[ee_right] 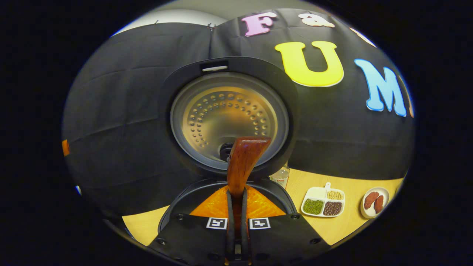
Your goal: Close the left gripper, press the button to open the rice cooker; take a wooden spoon from the chopstick holder with the right hand, scoop a spoonful of rice and pour it into the rice cooker, then put the wooden spoon back into the chopstick holder.
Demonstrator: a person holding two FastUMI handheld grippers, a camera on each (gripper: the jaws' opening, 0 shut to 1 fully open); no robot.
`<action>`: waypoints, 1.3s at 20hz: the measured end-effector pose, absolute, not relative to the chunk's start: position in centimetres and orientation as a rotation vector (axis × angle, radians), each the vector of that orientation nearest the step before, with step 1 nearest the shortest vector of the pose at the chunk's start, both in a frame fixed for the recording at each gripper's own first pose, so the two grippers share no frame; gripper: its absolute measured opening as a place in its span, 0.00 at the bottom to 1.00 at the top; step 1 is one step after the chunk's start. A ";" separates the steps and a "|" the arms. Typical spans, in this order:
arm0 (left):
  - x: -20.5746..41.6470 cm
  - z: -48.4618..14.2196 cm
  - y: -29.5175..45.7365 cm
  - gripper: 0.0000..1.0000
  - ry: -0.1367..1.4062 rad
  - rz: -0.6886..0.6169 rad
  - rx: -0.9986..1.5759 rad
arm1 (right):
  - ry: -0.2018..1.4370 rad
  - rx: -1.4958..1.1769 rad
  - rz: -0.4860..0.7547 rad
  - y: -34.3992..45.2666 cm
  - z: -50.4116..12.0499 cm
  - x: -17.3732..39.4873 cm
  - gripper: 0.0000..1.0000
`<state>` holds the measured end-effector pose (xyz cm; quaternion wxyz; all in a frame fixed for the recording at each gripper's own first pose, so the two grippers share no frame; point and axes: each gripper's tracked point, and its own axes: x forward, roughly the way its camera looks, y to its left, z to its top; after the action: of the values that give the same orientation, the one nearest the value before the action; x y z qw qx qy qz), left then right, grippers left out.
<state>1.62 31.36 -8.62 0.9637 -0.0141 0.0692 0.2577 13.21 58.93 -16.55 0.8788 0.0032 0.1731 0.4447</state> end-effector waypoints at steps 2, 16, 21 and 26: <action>1.5 -8.7 31.5 0.77 0.141 0.525 -0.030 | 0.308 -0.069 0.938 59.1 -16.3 13.0 0.07; 1.6 -8.5 31.3 0.77 0.133 0.515 -0.034 | 0.011 -0.447 0.974 59.7 -15.0 10.7 0.07; 2.2 -8.0 31.0 0.77 0.120 0.499 -0.037 | 0.232 -0.175 0.941 58.2 -14.7 12.6 0.08; 3.1 -7.7 30.0 0.77 0.113 0.470 -0.034 | 0.392 0.116 0.868 55.7 -13.5 14.9 0.08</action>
<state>3.10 30.00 -7.65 0.9707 -0.0170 0.0561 0.2329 14.92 55.72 -13.55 0.8871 0.0559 0.1886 0.4175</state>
